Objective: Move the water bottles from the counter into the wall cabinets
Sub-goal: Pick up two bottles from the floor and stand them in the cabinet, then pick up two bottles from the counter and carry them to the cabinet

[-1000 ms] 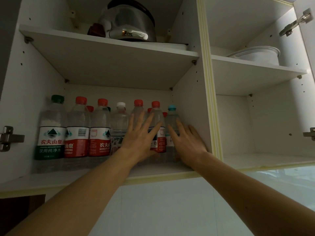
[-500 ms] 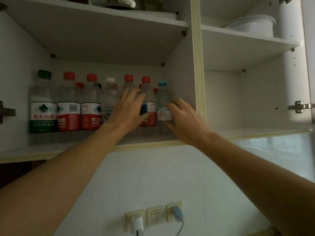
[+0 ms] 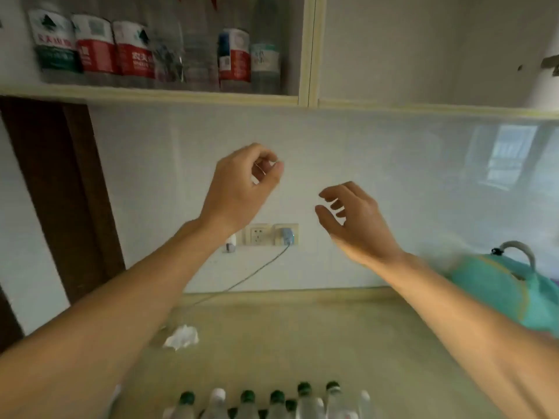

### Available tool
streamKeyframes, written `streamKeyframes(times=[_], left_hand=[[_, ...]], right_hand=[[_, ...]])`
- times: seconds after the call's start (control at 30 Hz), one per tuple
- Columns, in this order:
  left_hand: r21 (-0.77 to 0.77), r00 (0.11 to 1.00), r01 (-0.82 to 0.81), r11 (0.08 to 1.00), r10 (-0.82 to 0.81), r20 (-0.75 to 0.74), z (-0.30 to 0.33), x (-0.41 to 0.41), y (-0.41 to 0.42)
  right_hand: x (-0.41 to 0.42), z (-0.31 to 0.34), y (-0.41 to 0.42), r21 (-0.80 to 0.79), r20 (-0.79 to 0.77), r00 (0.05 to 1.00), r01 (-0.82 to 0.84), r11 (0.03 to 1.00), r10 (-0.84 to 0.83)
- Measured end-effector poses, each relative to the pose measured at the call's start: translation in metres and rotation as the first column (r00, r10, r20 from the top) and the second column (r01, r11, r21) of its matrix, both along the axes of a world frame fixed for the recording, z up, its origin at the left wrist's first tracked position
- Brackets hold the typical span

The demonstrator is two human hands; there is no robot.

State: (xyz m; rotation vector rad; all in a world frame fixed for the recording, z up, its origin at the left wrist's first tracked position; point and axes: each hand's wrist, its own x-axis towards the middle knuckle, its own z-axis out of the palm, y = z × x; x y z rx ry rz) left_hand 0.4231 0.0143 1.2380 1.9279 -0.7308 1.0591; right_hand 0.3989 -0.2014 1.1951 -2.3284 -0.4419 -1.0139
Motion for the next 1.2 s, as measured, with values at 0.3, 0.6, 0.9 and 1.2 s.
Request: streamKeyframes(times=[0.3,0.6,0.9,1.2], left_hand=[[0.168,0.810,0.006,0.986,0.094,-0.578,-0.189,-0.027,-0.023],[0.302,0.418,0.192,0.934,0.200,-0.886,-0.329,-0.016,-0.047],[0.373,0.291,0.450,0.812,0.262,-0.920,-0.382,0.024,-0.082],[0.003,0.017,0.394,0.919,-0.004,-1.000,-0.361,0.042,-0.092]], right_hand=[[-0.017,-0.162,-0.012,-0.029,-0.546,0.837,-0.038,0.999,0.016],[-0.017,-0.284,-0.030,-0.059,-0.898,0.420,0.182,0.982,-0.132],[-0.017,-0.336,-0.043,0.255,-0.958,0.247,0.498,0.829,0.146],[-0.008,-0.324,-0.068,0.417,-0.903,0.326,0.503,0.757,0.280]])
